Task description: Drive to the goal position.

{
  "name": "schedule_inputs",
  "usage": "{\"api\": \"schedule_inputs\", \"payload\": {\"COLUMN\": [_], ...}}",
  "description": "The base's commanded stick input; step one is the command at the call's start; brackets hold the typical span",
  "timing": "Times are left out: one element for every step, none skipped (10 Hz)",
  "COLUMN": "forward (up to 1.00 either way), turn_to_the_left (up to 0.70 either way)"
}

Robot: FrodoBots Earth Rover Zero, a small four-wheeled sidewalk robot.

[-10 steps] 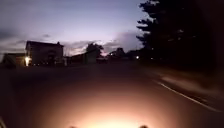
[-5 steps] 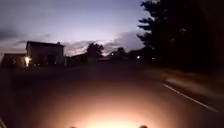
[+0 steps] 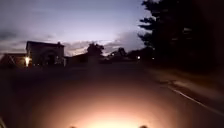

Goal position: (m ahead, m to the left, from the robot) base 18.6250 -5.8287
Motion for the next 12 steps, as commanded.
{"api": "schedule_inputs", "payload": {"forward": [0.7, 0.7, 0.7, 0.7, 0.7, 0.7, 0.7, 0.7, 0.7, 0.7, 0.7, 0.7], "turn_to_the_left": [0.0, 0.0, 0.0, 0.0, 0.0, 0.0, 0.0, 0.0, 0.0, 0.0, 0.0, 0.0]}}
